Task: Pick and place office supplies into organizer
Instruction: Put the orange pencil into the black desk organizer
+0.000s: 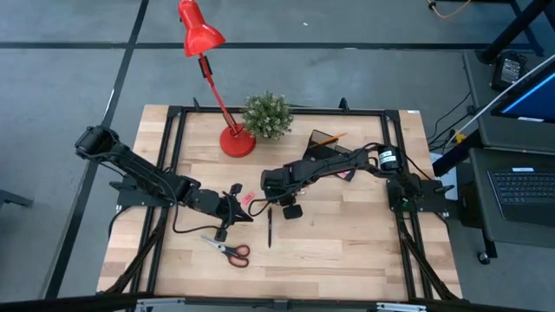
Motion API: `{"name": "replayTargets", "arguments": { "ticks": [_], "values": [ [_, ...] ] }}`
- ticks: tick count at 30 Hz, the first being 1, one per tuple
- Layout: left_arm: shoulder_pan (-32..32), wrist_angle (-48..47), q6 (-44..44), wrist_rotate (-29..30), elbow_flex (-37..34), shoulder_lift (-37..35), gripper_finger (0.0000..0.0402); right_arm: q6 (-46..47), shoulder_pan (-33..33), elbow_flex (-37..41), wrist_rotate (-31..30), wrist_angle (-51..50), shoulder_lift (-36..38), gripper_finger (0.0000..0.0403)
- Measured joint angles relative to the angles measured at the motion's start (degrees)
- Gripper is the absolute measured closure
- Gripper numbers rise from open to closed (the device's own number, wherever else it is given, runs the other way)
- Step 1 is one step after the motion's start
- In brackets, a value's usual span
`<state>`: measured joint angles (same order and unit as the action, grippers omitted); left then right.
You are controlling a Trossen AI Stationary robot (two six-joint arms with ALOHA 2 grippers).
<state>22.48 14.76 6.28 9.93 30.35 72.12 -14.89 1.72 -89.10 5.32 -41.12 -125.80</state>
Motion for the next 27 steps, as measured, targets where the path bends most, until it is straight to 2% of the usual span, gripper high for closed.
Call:
{"name": "replayTargets", "arguments": {
  "ticks": [8, 19, 27],
  "values": [
    [0.0, 0.0, 0.0, 0.0, 0.0, 0.0, 0.0398, 2.4, 0.2, 0.0, -2.2, -0.2, 0.0, 0.0314],
    [0.0, 0.0, 0.0, 0.0, 0.0, 0.0, 0.0398, 1.1, 0.7, 0.0, -3.2, -0.1, 0.0, 0.0315],
    [0.0, 0.0, 0.5, 0.0, 0.0, 0.0, 0.0398, 0.9, 0.7, 0.0, -3.3, -0.2, 0.0, 0.0353]
  ]
}}
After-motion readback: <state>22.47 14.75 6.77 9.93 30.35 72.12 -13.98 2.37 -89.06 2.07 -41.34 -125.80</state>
